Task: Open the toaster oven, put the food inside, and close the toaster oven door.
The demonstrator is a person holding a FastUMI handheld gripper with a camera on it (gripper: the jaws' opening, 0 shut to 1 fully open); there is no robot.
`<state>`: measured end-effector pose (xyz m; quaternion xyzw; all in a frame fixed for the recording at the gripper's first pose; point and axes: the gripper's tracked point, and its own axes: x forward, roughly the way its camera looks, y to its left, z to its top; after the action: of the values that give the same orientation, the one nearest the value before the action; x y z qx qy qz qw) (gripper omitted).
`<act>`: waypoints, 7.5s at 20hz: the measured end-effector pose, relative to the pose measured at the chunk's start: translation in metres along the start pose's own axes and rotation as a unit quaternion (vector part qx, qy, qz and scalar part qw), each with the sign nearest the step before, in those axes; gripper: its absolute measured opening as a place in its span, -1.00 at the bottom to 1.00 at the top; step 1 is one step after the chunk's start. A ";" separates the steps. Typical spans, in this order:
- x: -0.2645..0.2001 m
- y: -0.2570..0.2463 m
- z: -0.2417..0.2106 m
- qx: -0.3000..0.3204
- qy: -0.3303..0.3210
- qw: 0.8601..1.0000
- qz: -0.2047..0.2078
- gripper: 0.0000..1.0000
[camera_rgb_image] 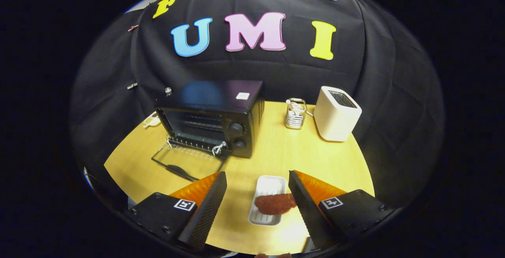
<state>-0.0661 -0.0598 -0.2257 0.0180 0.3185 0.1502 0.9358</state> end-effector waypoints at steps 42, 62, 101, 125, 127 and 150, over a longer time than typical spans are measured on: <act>-0.015 0.134 0.031 0.113 0.037 0.970 0.213 -0.73; 0.175 0.247 0.072 0.195 -0.004 0.966 0.171 -0.73; 0.085 0.240 -0.031 0.099 0.049 0.994 0.009 0.97; 0.165 0.248 -0.117 0.084 0.170 0.978 -0.092 0.97; 0.160 0.249 -0.112 0.082 0.160 0.980 -0.089 0.97; 0.133 0.231 0.007 0.046 0.011 0.997 -0.066 1.00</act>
<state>-0.0240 0.2001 -0.2683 0.0381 0.3360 0.0735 0.9382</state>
